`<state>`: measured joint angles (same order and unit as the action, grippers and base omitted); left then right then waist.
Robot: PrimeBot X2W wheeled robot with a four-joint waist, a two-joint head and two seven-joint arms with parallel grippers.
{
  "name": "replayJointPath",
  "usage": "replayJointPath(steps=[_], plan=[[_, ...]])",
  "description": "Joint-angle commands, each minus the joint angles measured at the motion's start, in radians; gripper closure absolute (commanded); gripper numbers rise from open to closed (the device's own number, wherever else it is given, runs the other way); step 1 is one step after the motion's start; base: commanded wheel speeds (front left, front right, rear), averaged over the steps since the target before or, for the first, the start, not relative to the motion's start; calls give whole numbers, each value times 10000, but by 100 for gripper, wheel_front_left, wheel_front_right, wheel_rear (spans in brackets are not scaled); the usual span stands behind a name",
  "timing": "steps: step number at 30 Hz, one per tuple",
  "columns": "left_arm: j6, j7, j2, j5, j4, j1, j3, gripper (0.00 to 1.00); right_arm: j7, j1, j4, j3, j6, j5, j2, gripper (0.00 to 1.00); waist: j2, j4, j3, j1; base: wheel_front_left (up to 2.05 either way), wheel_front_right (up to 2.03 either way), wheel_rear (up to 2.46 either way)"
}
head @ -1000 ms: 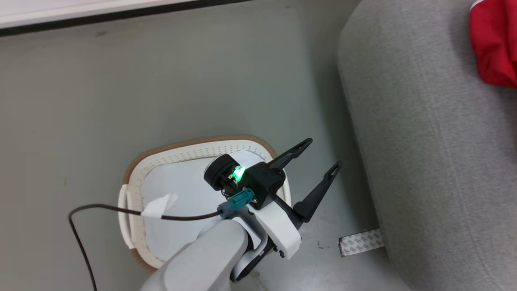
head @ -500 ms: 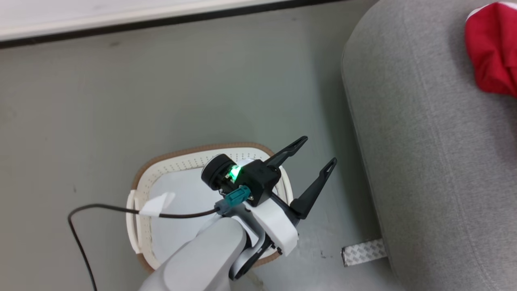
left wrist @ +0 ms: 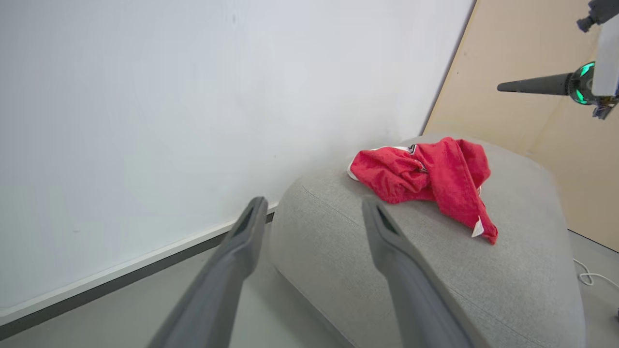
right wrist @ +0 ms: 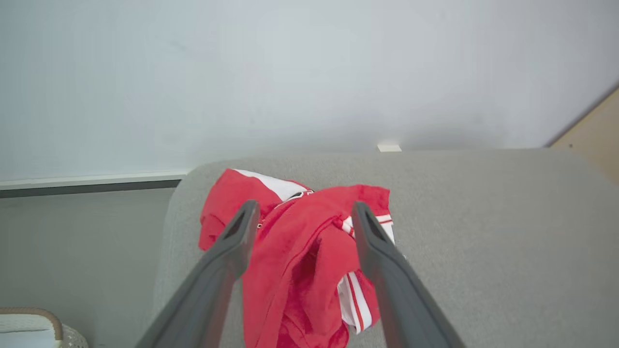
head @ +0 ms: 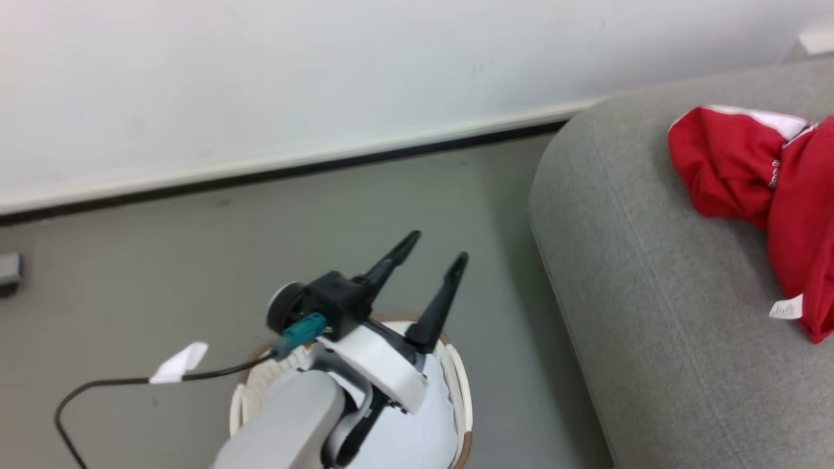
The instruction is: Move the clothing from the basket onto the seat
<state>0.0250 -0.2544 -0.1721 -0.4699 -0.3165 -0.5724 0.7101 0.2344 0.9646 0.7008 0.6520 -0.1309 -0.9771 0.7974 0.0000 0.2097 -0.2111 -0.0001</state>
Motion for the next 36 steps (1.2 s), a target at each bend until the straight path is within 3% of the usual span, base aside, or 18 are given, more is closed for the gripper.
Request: replayJointPath(steps=[1, 7, 14, 18, 24, 28, 36], plan=[[-60, -23, -99, -217, 80, 211, -130, 0, -221, -228, -179, 83, 0, 61, 169, 0, 0, -138, 701, 1, 0, 0, 0], [-366, -101, -588, -923, 551, 922, -1277, 0, -2081, -953, -1634, 69, 0, 249, 231, 0, 0, -389, 1512, 1, 0, 0, 0], [-1050, -99, -1116, -1306, 877, 2017, -2372, 0, -4183, -2608, -2479, -673, 0, 681, -387, 0, 0, -680, 2083, 1, 0, 0, 0], [-1399, -101, -1275, -1046, 976, 2745, -3035, 0, -4830, -3854, -2736, -1648, 0, 1314, -1151, 0, 0, -756, 2251, 1, 0, 0, 0], [-1619, -98, -1080, -151, 1264, 3930, -4262, 0, -4991, -5934, -3774, -3548, -1, 2660, -3076, 0, 0, -905, 2362, 1, 0, 0, 0], [-1391, -99, -806, 541, 1336, 4520, -4973, 0, -4991, -7411, -4665, -4117, -1, 3508, -4368, 0, 0, -1121, 2322, 1, 0, 0, 0], [-776, -100, 203, 1806, 1268, 5420, -5997, 0, -4994, -8944, -5485, -4258, -1, 4643, -5874, 0, 0, -1300, 2292, 1, 0, 0, 0]])
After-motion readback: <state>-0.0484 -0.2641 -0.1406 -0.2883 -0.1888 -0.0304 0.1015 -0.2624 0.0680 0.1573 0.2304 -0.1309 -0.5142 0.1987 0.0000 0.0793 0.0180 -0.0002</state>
